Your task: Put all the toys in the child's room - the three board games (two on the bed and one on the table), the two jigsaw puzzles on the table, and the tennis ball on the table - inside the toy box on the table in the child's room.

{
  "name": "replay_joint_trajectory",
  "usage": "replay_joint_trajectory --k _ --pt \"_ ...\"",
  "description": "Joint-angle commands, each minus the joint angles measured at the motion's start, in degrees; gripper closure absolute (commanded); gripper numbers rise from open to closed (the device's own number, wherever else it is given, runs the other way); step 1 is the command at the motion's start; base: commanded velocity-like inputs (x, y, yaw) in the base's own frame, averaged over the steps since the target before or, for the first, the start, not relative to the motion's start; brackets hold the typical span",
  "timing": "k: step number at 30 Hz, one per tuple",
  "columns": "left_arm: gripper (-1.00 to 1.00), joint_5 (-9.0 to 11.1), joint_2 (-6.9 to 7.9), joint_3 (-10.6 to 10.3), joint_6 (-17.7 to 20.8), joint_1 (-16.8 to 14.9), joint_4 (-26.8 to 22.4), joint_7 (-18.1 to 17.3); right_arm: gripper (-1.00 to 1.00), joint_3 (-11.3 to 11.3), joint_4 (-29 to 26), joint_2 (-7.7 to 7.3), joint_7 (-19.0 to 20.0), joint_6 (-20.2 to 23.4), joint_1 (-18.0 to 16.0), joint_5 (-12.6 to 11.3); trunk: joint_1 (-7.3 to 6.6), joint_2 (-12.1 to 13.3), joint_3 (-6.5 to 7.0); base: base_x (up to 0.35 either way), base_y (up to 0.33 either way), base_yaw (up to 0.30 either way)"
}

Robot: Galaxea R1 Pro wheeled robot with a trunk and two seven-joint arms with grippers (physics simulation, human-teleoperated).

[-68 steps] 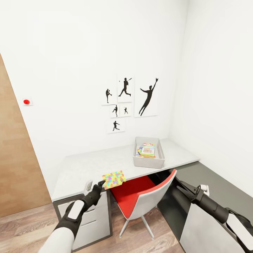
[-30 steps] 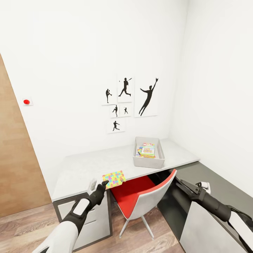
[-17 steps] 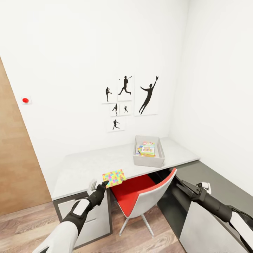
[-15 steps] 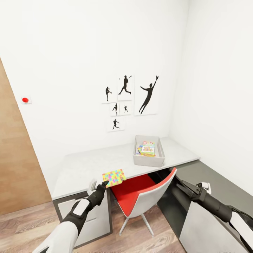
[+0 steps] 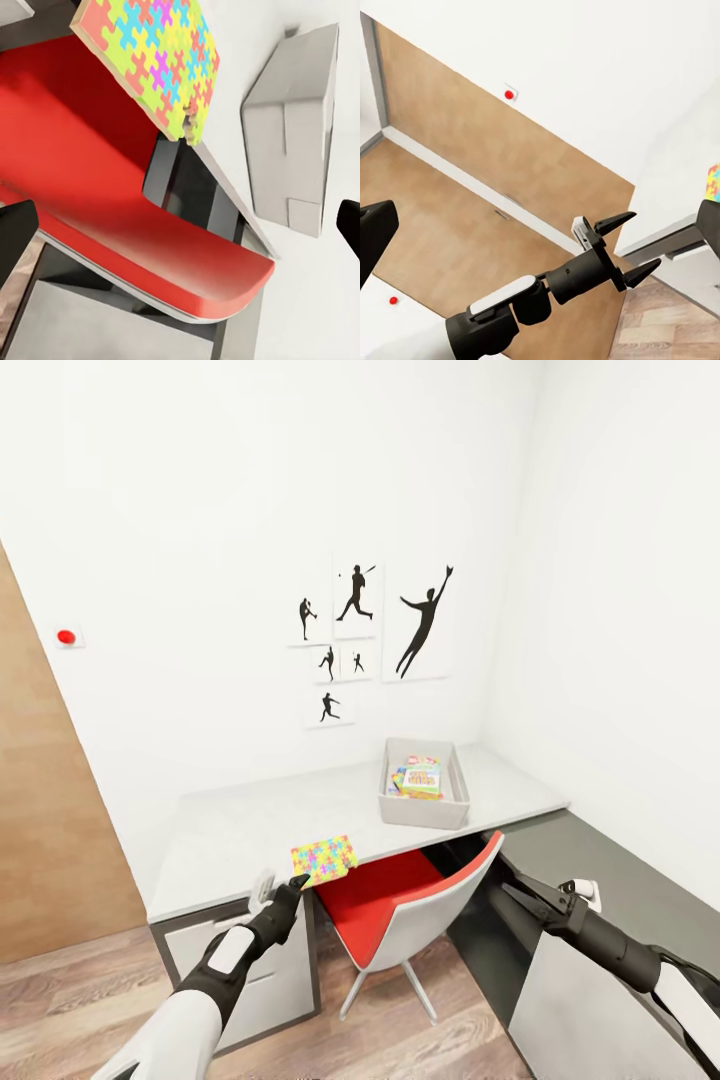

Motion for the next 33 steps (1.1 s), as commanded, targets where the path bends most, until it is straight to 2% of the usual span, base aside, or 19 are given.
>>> replay_joint_trajectory --k 1,9,17,22,33 --pt "-1.00 0.31 -0.01 0.42 0.54 -0.06 -0.10 -0.15 -1.00 0.16 0.02 -0.07 -0.03 0.42 -0.05 -0.54 0.03 -0.13 -0.22 0.000 0.000 0.000" --pt "-1.00 0.31 1.19 0.37 0.70 -0.06 -0.30 -0.84 -1.00 0.16 0.02 -0.07 -0.03 0.42 -0.06 -0.54 0.03 -0.13 -0.96 0.000 0.000 0.000" --pt "-1.00 0.28 2.06 0.29 0.93 -0.06 -0.33 -4.46 -1.00 0.16 -0.12 -0.07 -0.03 0.39 -0.03 -0.54 0.03 -0.13 -1.69 0.000 0.000 0.000" --pt "-1.00 0.18 2.27 0.21 0.81 -0.06 -0.29 -6.22 -1.00 0.16 -0.14 -0.07 -0.03 0.35 -0.03 -0.54 0.03 -0.13 -2.15 0.000 0.000 0.000" --pt "-1.00 0.00 2.28 0.10 0.36 -0.06 -0.26 -7.08 -1.00 0.16 -0.23 -0.14 -0.03 0.33 -0.06 -0.54 0.03 -0.13 -3.16 0.000 0.000 0.000"
